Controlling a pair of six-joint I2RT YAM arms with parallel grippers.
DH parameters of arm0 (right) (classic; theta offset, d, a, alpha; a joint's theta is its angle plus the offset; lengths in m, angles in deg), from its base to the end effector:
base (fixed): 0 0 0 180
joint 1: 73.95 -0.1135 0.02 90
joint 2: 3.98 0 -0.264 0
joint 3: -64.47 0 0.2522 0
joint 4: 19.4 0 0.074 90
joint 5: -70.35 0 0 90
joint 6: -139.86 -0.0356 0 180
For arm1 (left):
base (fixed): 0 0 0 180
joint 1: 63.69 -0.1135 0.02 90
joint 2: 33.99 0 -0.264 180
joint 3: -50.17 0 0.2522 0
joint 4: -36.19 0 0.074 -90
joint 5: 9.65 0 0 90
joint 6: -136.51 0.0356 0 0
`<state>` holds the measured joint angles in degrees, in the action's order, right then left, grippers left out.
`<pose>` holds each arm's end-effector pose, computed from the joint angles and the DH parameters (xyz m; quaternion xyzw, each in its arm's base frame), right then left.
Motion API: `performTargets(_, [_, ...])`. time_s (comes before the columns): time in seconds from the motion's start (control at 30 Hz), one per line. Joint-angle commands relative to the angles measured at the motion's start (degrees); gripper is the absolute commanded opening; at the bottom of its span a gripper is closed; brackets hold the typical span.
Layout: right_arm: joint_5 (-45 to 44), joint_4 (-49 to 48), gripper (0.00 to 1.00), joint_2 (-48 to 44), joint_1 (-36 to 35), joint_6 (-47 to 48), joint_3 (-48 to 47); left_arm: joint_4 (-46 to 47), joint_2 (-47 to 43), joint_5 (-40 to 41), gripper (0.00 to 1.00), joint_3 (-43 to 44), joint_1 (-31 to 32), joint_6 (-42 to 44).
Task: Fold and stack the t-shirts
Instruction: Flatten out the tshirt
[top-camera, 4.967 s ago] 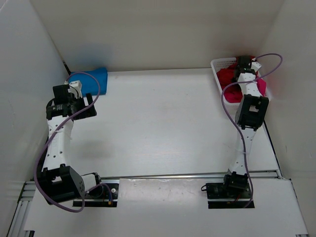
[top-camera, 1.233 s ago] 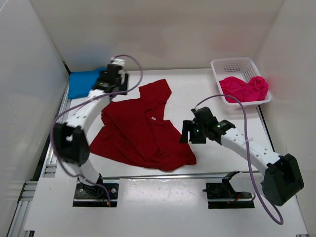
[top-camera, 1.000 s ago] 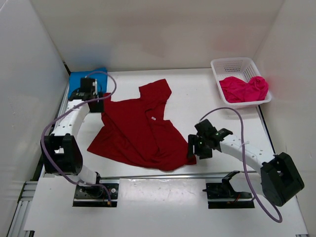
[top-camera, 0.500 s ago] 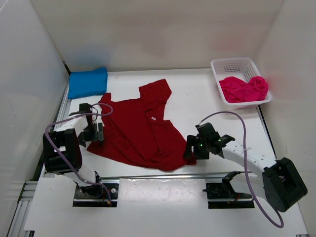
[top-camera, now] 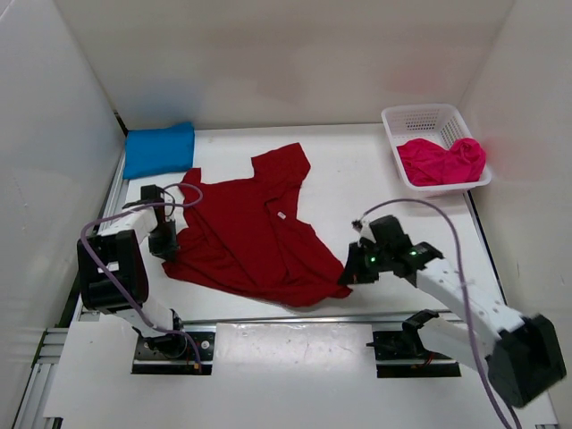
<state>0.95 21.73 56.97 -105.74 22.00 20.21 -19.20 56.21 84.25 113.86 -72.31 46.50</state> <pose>0.1554 0.1110 0.1810 -0.0819 0.9431 0.2847 0.1511 0.2587 0.0417 0.1565 -0.0774 0.9939 0.0391 0.0678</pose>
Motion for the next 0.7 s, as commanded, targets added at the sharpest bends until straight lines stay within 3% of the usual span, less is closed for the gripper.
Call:
performTargets(0.0, [12.0,2.95,0.01,-9.87,1.03,1.15,-10.26,2.34,-3.01,2.25,0.1,1.21,-1.4,0.01])
performTargets(0.1, [11.22,2.42,0.01,-7.88,2.43,-0.18,-18.85,1.29,-3.88,2.95,0.1,4.02,-0.87,0.01])
performTargets(0.27, [10.78,8.65,0.04,17.14,3.67,0.35,-28.28,-0.74,0.06,4.71,0.1,7.81,1.32,0.01])
performTargets(0.3, [10.08,9.7,0.08,21.1,3.67,0.35,-31.43,-1.35,1.55,4.71,0.1,8.68,1.85,0.01])
performTargets(0.33, [10.07,10.32,0.21,27.67,4.54,0.35,-32.59,-1.35,1.57,4.71,0.1,8.69,1.85,0.01])
performTargets(0.47, [6.4,10.33,0.62,37.3,7.44,-0.26,-39.44,-1.88,3.15,4.71,0.1,9.31,2.91,0.01])
performTargets(0.67, [-2.75,7.87,0.65,34.6,9.99,2.08,-43.6,-2.41,3.07,4.71,0.1,9.31,4.58,0.01])
